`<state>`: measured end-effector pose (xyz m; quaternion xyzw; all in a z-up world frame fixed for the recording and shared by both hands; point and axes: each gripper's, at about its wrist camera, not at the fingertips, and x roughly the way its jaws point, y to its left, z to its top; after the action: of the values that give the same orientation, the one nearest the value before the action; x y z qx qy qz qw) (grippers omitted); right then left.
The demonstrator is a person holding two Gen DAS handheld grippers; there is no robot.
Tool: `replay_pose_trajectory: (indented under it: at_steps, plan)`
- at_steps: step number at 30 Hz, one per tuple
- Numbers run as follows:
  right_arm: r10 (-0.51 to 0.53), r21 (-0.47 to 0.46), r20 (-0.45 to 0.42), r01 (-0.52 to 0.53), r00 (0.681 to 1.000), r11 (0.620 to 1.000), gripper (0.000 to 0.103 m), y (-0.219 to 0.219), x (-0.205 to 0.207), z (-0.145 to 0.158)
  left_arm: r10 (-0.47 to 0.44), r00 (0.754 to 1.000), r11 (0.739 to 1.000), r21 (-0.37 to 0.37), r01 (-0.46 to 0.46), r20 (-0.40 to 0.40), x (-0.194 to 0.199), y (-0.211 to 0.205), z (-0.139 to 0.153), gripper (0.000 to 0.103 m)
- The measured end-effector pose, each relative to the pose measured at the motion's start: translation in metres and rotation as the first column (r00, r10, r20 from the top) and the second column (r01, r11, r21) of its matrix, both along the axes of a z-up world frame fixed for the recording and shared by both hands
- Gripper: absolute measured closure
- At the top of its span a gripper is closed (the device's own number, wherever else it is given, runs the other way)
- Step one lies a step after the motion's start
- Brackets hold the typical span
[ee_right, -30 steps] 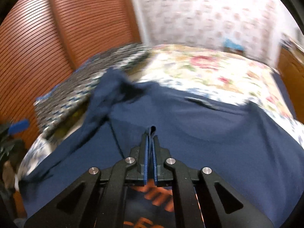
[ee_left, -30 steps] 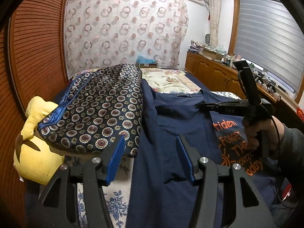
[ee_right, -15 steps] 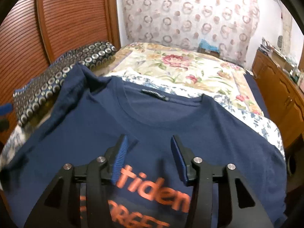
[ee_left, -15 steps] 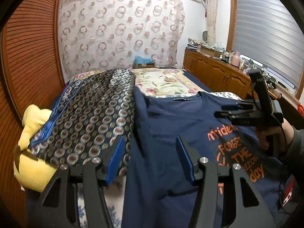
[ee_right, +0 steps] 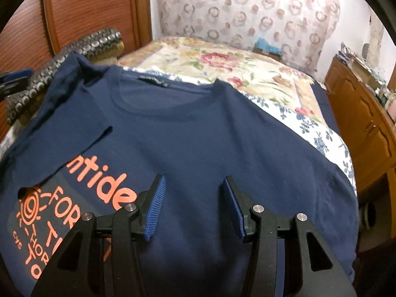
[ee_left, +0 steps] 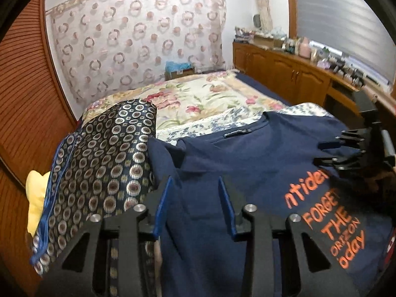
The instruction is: Fold small clothes
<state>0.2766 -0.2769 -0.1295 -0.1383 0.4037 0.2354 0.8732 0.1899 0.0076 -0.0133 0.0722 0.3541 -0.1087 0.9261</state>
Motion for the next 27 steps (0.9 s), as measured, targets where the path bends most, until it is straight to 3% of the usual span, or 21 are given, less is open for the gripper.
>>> replay_pose_trajectory:
  at_steps: [6,14,18,21,27]
  plan:
    - [0.011,0.024,-0.003,-0.011,1.000,1.000,0.049,-0.001,0.002,-0.001,0.056,0.995,0.995,0.093,-0.048,-0.086,0.037,-0.007,-0.025,0.074]
    - [0.024,0.027,-0.007,-0.024,1.000,0.999,0.043,0.003,0.002,-0.003,0.149,0.981,0.962,0.248,-0.114,-0.126,0.064,-0.015,-0.055,0.074]
    - [0.025,0.026,-0.007,-0.025,1.000,0.999,0.043,0.004,0.001,-0.003,0.158,0.980,0.936,0.334,-0.111,-0.118,0.067,-0.021,-0.063,0.087]
    - [0.024,0.027,-0.007,-0.024,1.000,0.999,0.042,0.003,0.002,-0.003,0.152,0.981,0.937,0.334,-0.104,-0.122,0.068,-0.019,-0.064,0.100]
    - [0.024,0.027,-0.007,-0.024,1.000,0.999,0.042,0.004,0.002,-0.003,0.143,0.988,0.957,0.261,-0.125,-0.052,0.057,-0.007,-0.037,0.103]
